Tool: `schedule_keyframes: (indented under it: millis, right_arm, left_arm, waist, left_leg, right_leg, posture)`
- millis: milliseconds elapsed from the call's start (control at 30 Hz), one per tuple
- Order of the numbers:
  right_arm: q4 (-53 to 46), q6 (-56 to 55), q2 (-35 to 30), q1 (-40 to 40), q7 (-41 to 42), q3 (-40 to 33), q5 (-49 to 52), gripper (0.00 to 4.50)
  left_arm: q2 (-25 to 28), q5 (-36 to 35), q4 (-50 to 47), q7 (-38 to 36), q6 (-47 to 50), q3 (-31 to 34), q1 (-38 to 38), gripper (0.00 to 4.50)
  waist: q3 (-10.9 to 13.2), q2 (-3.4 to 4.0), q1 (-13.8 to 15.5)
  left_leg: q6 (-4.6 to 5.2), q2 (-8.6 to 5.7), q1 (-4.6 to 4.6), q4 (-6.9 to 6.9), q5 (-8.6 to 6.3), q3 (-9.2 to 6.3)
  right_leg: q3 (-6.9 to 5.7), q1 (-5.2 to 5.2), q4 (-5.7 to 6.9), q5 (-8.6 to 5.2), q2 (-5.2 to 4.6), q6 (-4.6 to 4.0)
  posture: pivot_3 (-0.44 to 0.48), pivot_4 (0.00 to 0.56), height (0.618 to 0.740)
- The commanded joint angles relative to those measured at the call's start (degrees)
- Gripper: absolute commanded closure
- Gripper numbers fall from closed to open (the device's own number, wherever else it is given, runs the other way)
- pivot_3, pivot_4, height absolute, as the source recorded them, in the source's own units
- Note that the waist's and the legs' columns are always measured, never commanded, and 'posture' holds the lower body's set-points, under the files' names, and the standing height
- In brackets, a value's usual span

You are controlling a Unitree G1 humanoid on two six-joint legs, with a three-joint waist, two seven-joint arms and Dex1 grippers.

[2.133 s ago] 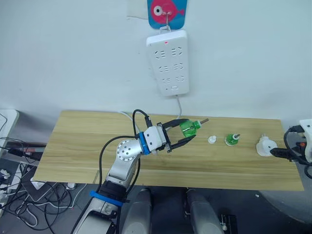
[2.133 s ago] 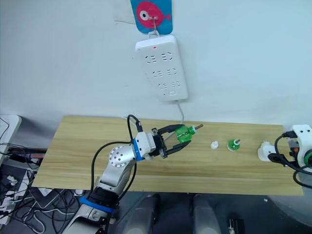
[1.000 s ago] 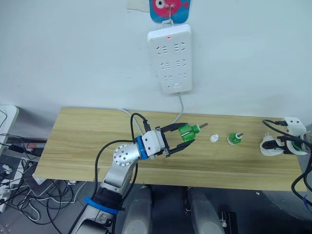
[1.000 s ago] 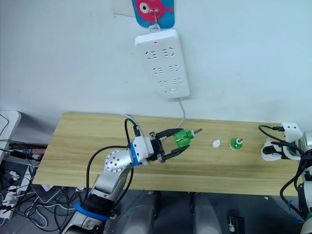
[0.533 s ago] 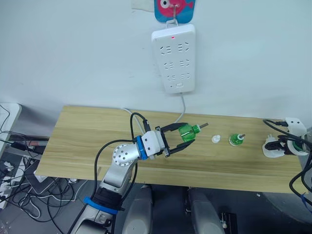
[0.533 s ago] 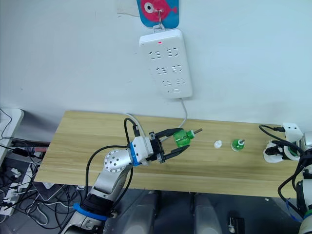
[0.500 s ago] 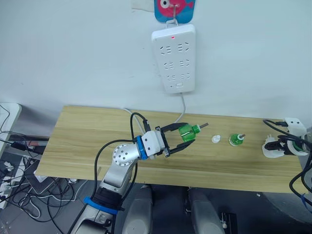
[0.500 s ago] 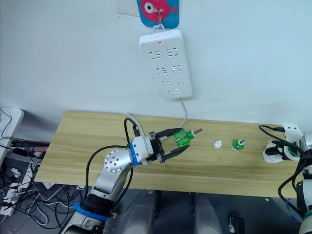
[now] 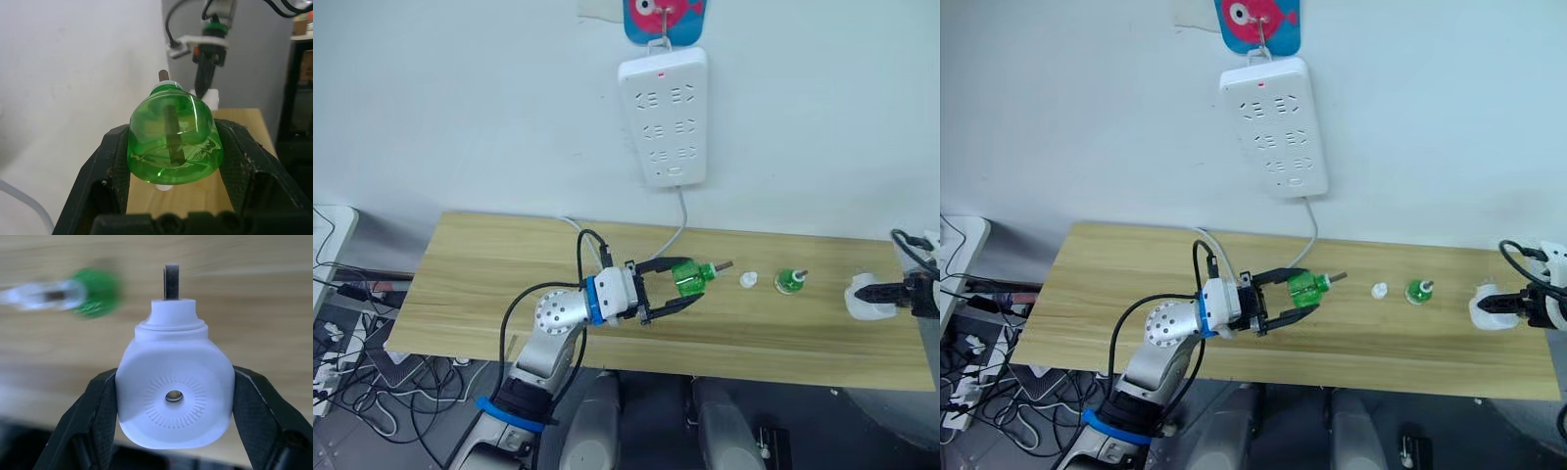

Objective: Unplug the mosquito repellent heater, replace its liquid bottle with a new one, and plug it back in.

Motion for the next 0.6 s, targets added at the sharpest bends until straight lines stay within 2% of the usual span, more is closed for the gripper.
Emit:
schedule_keyframes:
  millis: [33,100,167,300,433,600]
  right_arm:
    - [-11.6,8.7,-1.7,9.9,7.5,-12.8,14.4,1.59]
    - [-12.6,9.8,-1.5,13.6,7.4,-17.9,25.5,1.59]
    - [-12.3,9.8,-1.6,14.8,3.9,-19.8,36.7,1.59]
    - [-10.3,9.8,1.5,12.8,-11.1,-19.4,58.1,1.59]
    - [-15.1,-2.6,1.3,19.4,-29.0,-14.2,80.9,1.59]
    - [-19.6,-11.3,8.2,15.5,-38.3,-8.7,83.5,1.59]
  left_arm:
    - [1.4,-4.1,-1.9,-5.6,-1.9,0.1,0.6,2.24]
    - [2.1,-6.0,-2.1,-8.9,-2.6,0.2,0.4,2.24]
    - [2.4,-7.7,-2.5,-11.1,-2.5,0.5,-0.1,2.24]
    - [2.9,-9.0,-2.6,-13.2,-2.2,1.2,-0.9,2.24]
    - [3.7,-9.0,-2.4,-15.0,-2.5,1.7,-1.4,2.24]
    - [3.4,-8.5,-1.6,-16.1,-2.6,1.9,-2.4,2.24]
  waist:
    - [0.0,0.01,0.1]
    - [0.0,-0.01,0.3]
    - [0.0,-0.04,0.1]
    - [0.1,-0.13,-0.3]
    - [0.1,-0.19,-0.3]
    - [0.2,-0.3,-0.4]
  left_leg:
    - [0.0,0.02,0.02,-0.01,0.0,-0.06]
    - [0.0,-0.02,0.01,-0.01,0.0,0.02]
    - [0.01,-0.03,0.04,0.0,0.0,0.21]
    - [0.02,0.01,0.08,0.01,0.01,0.38]
    - [0.03,0.0,0.01,0.01,0.01,0.32]
    - [0.07,0.01,-0.13,-0.02,-0.01,0.29]
  right_leg:
    - [-0.05,0.04,-0.03,0.01,0.01,-0.01]
    - [-0.05,0.07,-0.09,-0.03,-0.01,0.06]
    - [-0.02,0.06,-0.15,-0.1,-0.02,0.29]
    - [0.12,0.08,-0.23,-0.01,-0.01,0.49]
    - [0.06,0.07,-0.26,-0.01,0.03,0.52]
    - [0.04,0.05,-0.57,0.08,0.05,0.66]
  posture:
    - [0.185,0.372,0.74]
    - [0.18,0.372,0.74]
    - [0.18,0.372,0.74]
    - [0.18,0.374,0.74]
    - [0.189,0.375,0.74]
    - [0.196,0.369,0.74]
